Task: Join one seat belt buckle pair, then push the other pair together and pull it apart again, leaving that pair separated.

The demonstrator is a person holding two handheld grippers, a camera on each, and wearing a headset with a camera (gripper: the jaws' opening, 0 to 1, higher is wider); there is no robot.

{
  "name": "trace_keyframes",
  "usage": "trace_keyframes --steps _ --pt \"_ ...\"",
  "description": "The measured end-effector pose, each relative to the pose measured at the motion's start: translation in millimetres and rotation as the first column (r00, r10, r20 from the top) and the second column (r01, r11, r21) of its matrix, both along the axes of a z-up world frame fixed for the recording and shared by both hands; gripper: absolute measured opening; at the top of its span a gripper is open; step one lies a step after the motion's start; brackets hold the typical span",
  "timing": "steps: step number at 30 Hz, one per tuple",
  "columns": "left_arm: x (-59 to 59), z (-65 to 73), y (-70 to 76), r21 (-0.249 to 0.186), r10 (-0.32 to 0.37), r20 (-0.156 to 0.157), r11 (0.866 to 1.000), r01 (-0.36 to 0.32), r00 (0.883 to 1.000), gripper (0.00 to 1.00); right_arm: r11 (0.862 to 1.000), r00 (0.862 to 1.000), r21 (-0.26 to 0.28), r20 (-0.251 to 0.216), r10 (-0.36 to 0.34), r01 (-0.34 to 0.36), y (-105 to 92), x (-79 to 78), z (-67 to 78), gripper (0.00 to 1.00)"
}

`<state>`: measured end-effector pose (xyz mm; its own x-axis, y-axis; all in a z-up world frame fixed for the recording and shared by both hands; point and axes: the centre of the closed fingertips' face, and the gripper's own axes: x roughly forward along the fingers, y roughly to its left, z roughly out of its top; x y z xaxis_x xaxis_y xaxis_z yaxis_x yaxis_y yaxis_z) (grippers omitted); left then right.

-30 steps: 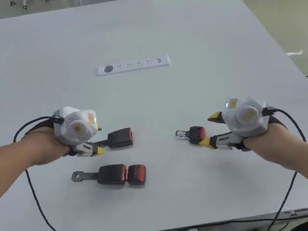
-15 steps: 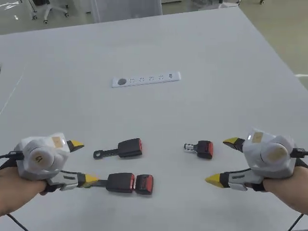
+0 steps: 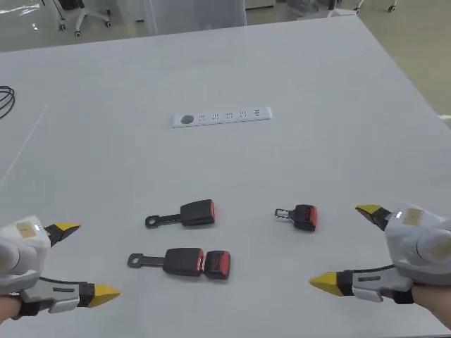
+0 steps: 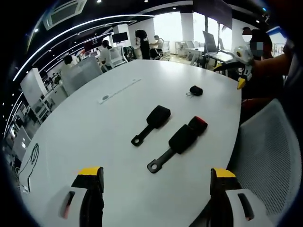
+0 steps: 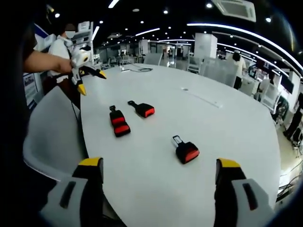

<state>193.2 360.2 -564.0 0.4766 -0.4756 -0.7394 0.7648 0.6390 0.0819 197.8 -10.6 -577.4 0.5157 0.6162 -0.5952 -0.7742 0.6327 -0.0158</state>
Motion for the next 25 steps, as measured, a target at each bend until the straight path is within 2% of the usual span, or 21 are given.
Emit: trace_keyframes --steps 2,4,6,11,14,25 --pt "2.4 3.2 3.1 -0.027 0.038 0.021 0.999 -0.037 0.999 1.00 1.000 1.000 -0.006 -0.001 -0.004 0.004 0.5 -2.4 -0.6 1.00" --pt "3.1 5.3 8.0 -0.031 0.066 0.033 0.997 -0.065 0.997 1.00 1.000 1.000 -0.016 -0.008 -0.027 0.026 -1.8 -3.5 -1.5 1.00" --pt "1.3 6.1 9.3 -0.051 0.082 0.027 0.995 -0.081 0.996 1.00 0.999 0.999 -0.006 -0.001 -0.041 0.041 -1.7 -3.6 0.6 1.00" --pt "-5.2 6.7 9.1 -0.046 0.075 0.036 0.996 -0.073 0.997 1.00 0.999 0.999 -0.009 0.007 -0.046 0.046 -0.6 -6.0 1.7 1.00" --pt "-6.6 7.2 9.5 -0.055 0.085 0.033 0.995 -0.083 0.996 1.00 0.999 0.999 -0.006 0.007 -0.052 0.052 -0.8 -6.7 2.0 1.00" --pt "-13.9 6.3 4.2 -0.041 0.073 0.032 0.997 -0.071 0.997 1.00 0.998 0.998 0.000 -0.002 -0.067 0.067 -2.7 -10.4 1.2 0.99"
